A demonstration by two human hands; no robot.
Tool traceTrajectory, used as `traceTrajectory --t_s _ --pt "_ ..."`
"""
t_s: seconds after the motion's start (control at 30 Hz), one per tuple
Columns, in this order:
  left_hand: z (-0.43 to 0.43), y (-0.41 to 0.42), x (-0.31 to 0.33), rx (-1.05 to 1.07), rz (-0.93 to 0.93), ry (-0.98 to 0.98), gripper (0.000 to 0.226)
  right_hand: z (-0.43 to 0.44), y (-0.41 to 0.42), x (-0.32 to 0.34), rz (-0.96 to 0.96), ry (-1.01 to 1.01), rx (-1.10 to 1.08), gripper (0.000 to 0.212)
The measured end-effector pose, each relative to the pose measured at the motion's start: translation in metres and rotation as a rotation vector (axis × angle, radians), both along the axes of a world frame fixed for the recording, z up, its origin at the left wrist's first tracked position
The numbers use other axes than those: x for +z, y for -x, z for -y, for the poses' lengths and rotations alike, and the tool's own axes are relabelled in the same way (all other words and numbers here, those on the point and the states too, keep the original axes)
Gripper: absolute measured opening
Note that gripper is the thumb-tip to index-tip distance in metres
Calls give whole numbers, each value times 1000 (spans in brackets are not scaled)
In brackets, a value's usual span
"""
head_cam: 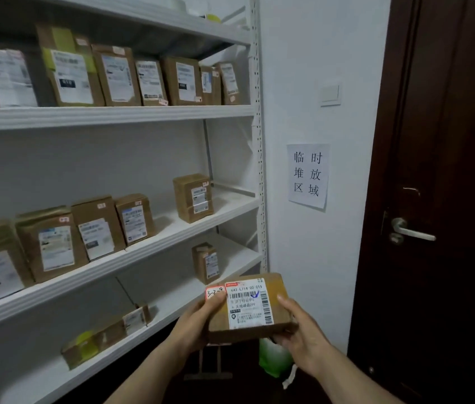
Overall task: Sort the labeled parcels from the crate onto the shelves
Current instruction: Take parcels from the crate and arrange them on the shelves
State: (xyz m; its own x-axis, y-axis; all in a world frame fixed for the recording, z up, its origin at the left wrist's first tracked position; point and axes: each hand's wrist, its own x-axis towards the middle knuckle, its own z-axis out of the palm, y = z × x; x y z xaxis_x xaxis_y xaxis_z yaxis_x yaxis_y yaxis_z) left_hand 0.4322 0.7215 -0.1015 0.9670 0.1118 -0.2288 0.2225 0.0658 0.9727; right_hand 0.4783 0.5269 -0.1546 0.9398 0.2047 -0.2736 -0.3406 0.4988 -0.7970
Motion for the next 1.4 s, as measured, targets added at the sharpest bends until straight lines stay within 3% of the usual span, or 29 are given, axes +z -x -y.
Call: traceTrajectory --t_s 0.3,0.4,0.5,0.63,0.77,0.83,1.0,1.13,1.2,1.3,1.4 --pt "26 -161 -6 127 -8 -2 31 14 -171 -9 -24 35 54 67" --pt "39 -214 0 124 -23 -9 36 31 -235 -1 -30 56 105 66" --pt "46 -262 9 137 11 -34 40 40 -294 13 -24 41 163 56" --pt "45 -316 13 164 60 -65 24 35 -363 19 -33 116 215 44" --pt "29 -366 11 172 89 -150 72 22 -422 22 -15 275 273 64" --pt "19 -394 11 166 118 -203 71 11 -445 29 -36 335 275 70" --pt "0 -451 21 136 186 -225 66 -27 -504 46 -60 262 183 65" --pt "-37 -486 17 395 174 -414 26 -49 -551 61 15 270 75 34" --pt "-57 -494 11 613 148 -520 16 -63 -575 62 53 317 26 32" --pt "-83 -499 1 799 93 -624 17 -88 -606 60 68 353 -9 29" --pt "-112 -509 -6 869 9 -671 41 -115 -639 59 117 365 -2 26"
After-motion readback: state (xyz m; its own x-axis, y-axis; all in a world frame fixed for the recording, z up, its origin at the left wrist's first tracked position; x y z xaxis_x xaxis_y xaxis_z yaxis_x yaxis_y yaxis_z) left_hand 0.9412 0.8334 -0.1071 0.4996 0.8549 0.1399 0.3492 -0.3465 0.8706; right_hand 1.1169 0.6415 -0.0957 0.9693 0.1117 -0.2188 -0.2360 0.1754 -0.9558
